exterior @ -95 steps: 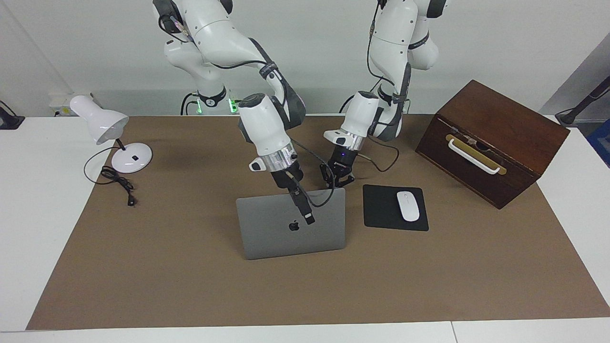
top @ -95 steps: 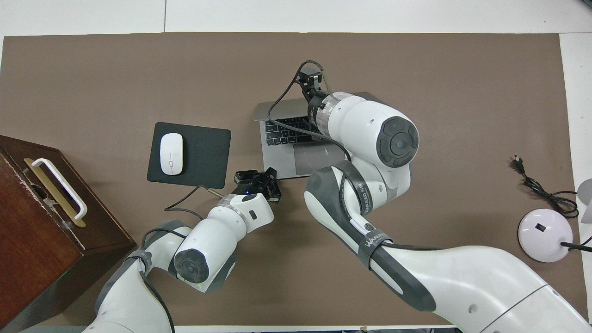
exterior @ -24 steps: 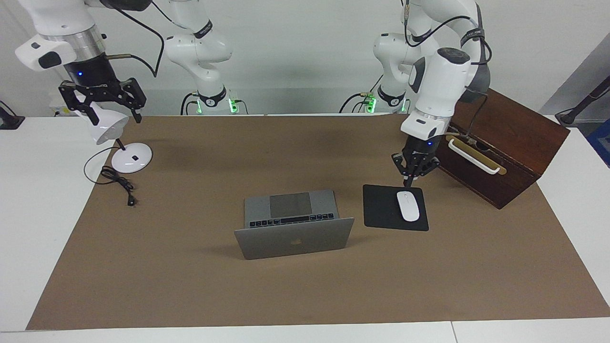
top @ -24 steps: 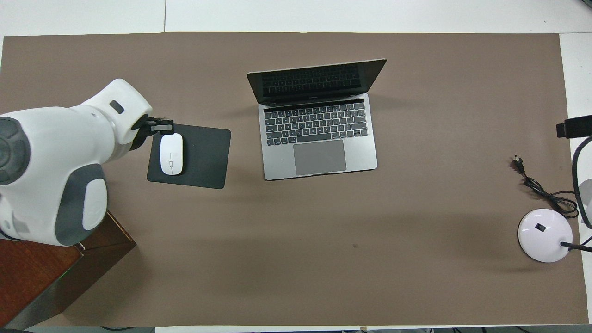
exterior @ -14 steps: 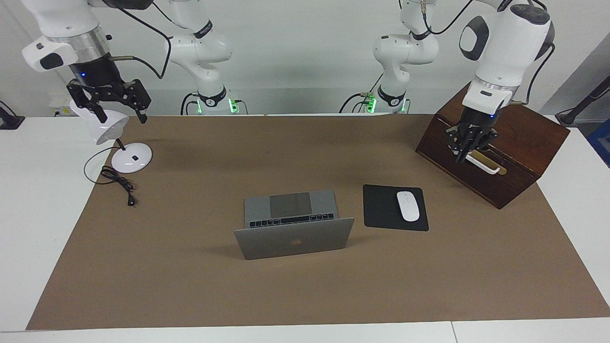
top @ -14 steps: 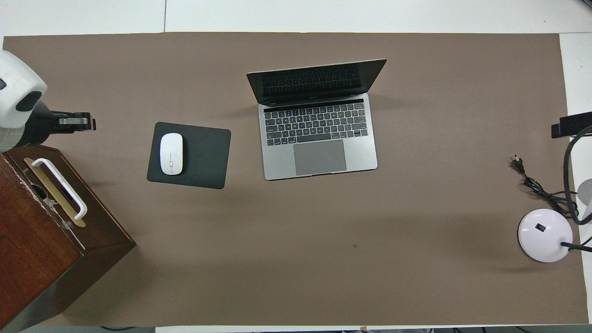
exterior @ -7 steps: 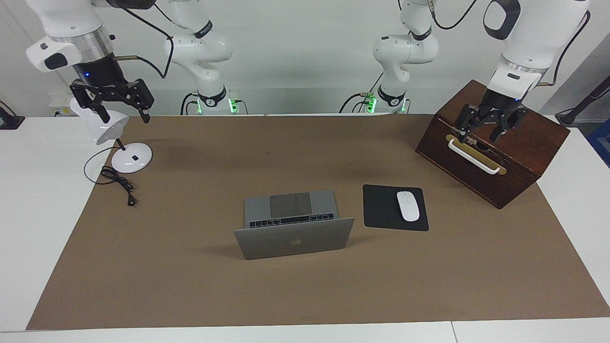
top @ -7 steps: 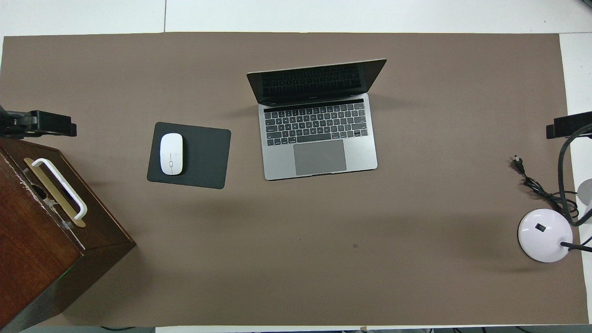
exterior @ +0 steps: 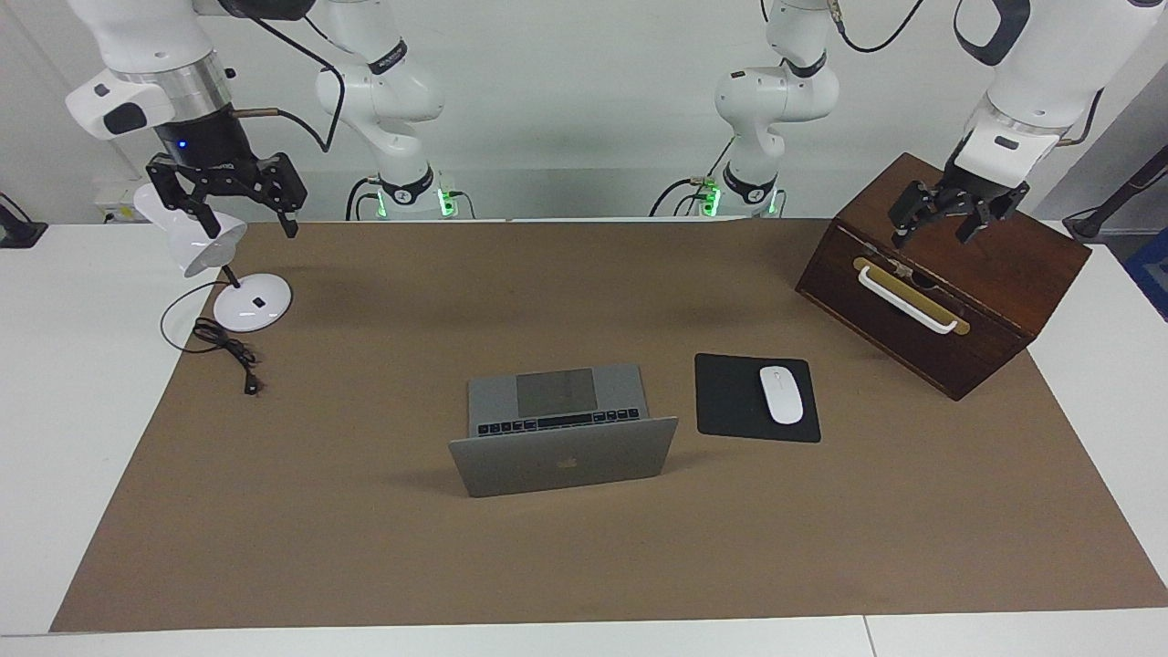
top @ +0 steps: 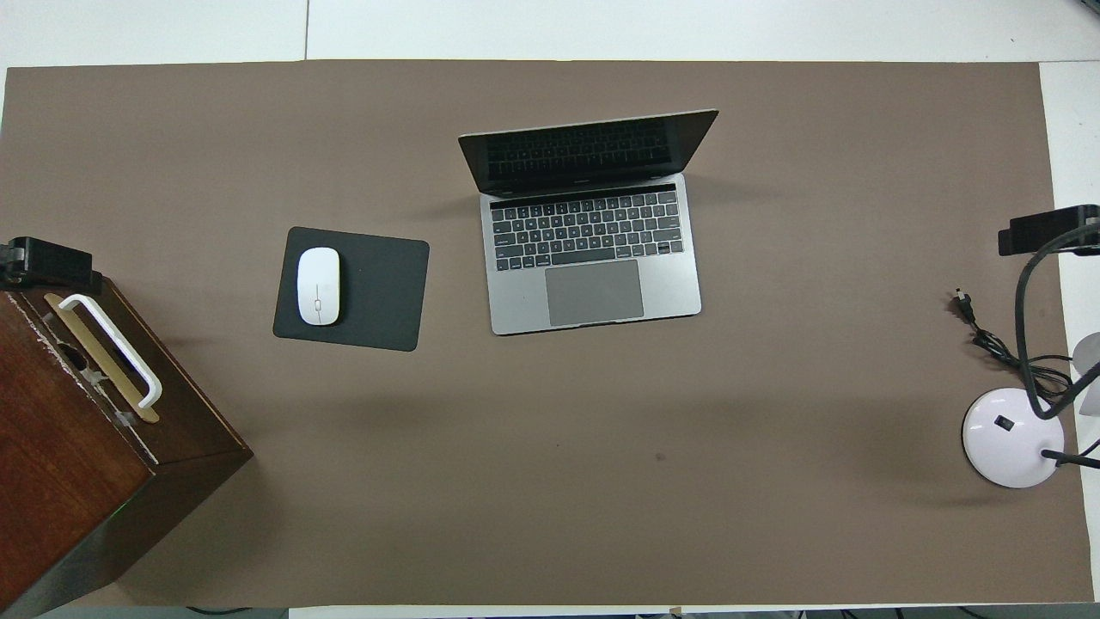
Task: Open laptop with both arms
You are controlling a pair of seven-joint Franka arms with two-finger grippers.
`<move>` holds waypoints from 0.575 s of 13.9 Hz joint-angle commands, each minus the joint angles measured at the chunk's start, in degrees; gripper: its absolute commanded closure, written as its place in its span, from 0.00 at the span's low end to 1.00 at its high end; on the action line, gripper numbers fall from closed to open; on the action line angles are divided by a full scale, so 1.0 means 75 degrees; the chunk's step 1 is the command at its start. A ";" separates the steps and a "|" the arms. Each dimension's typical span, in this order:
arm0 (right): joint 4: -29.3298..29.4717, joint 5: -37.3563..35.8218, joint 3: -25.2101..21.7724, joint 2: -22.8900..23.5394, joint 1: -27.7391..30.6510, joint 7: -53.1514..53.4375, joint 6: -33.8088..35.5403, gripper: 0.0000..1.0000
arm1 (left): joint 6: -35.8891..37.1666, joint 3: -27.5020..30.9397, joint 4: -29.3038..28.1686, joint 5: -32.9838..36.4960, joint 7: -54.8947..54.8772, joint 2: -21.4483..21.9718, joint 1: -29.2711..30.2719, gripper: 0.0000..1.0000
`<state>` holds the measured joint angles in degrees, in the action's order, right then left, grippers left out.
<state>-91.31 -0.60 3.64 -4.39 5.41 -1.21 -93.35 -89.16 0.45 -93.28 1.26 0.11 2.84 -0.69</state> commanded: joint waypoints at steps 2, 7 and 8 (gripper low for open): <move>-0.0060 0.0092 0.0101 -0.0048 0.0053 0.0126 -0.0081 0.00 | 0.0182 -0.0259 0.0226 0.0031 -0.0131 -0.0097 0.0220 0.00; -0.0084 0.0081 -0.0286 0.0022 -0.0323 0.0266 -0.0116 0.00 | 0.0205 -0.0259 0.0203 0.0031 -0.0143 -0.0086 0.0209 0.00; -0.0072 0.0081 -0.0286 0.0034 -0.0323 0.0255 -0.0140 0.00 | 0.0216 -0.0260 0.0203 0.0031 -0.0143 -0.0086 0.0209 0.00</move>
<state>-91.35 -0.60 2.07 -4.27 3.32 -0.14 -93.35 -89.13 -0.67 -93.25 1.26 0.07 2.84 -0.24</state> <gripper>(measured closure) 0.000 0.000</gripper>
